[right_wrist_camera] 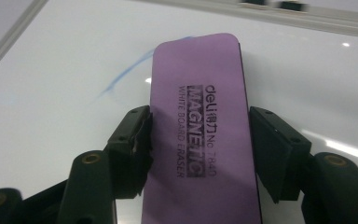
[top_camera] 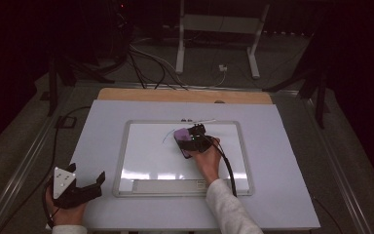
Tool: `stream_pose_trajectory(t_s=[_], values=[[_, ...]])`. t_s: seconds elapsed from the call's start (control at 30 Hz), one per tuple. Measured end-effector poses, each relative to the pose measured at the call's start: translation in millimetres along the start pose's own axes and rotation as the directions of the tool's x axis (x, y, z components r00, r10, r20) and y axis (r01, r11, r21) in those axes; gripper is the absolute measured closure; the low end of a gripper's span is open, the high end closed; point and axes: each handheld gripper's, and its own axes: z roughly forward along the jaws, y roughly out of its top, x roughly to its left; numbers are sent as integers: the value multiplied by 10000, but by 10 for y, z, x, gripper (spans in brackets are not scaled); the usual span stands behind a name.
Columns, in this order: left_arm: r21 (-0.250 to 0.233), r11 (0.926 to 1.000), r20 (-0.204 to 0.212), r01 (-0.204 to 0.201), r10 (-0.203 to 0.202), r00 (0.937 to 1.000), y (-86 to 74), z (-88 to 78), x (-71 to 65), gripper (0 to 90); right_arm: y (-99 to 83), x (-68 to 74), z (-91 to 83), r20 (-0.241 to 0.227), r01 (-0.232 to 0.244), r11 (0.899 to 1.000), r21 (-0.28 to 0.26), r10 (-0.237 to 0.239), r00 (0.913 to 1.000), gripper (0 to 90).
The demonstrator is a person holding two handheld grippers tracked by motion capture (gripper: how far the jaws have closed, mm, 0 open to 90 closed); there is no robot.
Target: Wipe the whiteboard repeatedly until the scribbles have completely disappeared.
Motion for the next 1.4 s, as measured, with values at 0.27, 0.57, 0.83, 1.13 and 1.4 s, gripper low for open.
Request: stream_pose_trajectory(t_s=[0.27, 0.57, 0.83, 1.13, 1.4], values=[[-37, 10000, 7, 21, -21, 10000, 1, -3, 0, 6, -12, 536, 156, -1662, 1830, 9827, 293, -1758, 9703, 418], [-61, 10000, 4, 35, -35, 10000, 2, -13, 9, 6, 37, 444, 161, -913, 1051, 9942, 237, -1025, 9905, 417], [-39, 10000, -1, 55, -55, 10000, 0, -11, 2, 6, 77, 49, 78, 2, 4, 10000, 15, -4, 10000, 417], [-29, 10000, 3, 52, -52, 10000, -1, -6, 4, 6, 82, 296, 160, -679, 724, 9973, 154, -712, 9951, 417], [-8, 9998, -21, 179, -179, 9998, -9, -1, 16, 6, 113, 555, 271, -1464, 1649, 9861, 218, -1600, 9762, 417]])
